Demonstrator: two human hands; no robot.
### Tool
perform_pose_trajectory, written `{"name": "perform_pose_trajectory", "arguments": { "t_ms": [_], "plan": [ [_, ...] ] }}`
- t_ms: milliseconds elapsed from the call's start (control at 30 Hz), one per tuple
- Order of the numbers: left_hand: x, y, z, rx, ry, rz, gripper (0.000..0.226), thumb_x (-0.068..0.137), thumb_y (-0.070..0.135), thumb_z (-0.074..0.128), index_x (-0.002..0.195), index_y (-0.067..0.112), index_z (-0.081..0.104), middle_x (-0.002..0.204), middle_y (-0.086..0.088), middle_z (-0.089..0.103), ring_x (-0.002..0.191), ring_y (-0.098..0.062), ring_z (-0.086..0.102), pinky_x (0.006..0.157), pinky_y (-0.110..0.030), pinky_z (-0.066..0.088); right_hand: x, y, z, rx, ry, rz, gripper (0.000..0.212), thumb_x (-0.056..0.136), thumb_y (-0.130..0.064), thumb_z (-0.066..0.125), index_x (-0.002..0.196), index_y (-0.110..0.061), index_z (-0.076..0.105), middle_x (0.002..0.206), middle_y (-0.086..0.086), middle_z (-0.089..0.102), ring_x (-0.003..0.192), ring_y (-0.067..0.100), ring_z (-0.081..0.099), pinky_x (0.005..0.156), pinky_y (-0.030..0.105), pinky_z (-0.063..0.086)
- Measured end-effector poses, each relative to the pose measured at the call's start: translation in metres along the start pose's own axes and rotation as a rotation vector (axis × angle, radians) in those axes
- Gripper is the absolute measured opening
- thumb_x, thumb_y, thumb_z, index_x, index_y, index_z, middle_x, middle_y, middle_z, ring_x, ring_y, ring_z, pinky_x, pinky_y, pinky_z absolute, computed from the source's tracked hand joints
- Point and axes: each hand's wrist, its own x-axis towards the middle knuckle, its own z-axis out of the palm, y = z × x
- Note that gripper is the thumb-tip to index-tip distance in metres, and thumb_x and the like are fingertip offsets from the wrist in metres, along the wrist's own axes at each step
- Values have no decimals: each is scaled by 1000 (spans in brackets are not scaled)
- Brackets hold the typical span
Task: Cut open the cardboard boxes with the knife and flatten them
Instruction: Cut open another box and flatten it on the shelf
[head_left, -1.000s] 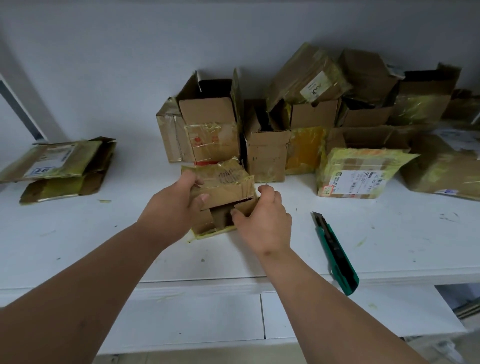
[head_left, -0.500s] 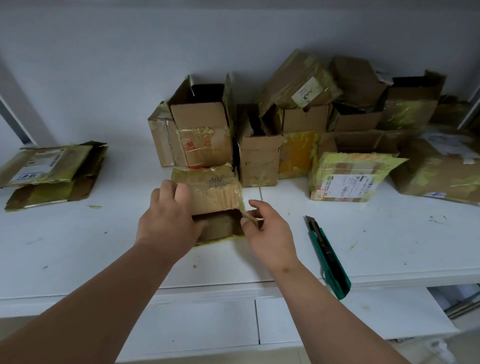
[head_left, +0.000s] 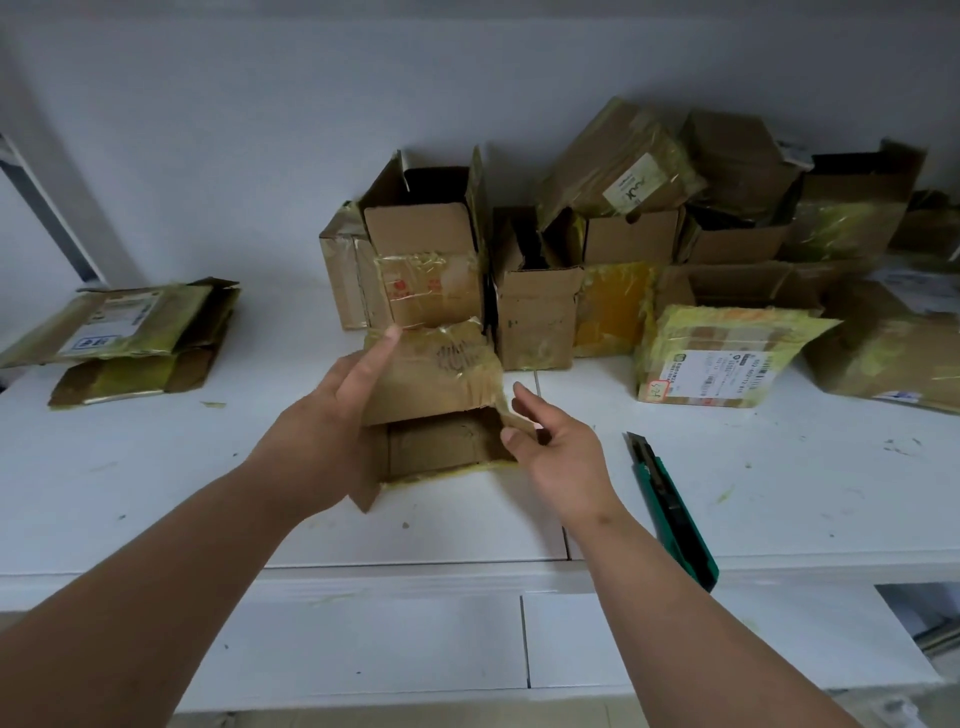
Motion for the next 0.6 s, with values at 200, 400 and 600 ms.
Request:
{"name": "perform_pose_trajectory", "arguments": {
  "t_ms": [200, 400, 600],
  "plan": [
    [-21, -38, -8, 189, -139, -62, 57, 90, 16, 65, 133, 49, 49, 147, 13, 45, 132, -15, 46, 109, -31, 37, -5, -1, 26, -527, -61, -342, 30, 93, -34, 58, 119, -30, 72, 137, -11, 59, 130, 17, 44, 112, 35, 29],
    [-38, -44, -5, 193, -520, -160, 100, 50, 104, 19, 141, 61, 21, 151, 31, 20, 141, -4, 32, 115, -30, 29, -7, -1, 34, -870, -378, -308, 38, 94, -42, 48, 127, -31, 62, 159, -17, 29, 149, 9, 13, 121, 38, 4],
    [-5, -18, -5, 392, -553, -293, 67, 91, 71, 13, 137, 33, 44, 142, 6, 44, 130, -18, 45, 116, -51, 21, 3, -9, 44, -891, -277, -267, 32, 98, -47, 38, 115, -31, 58, 129, -12, 56, 131, 15, 40, 119, 42, 9]
  ]
}}
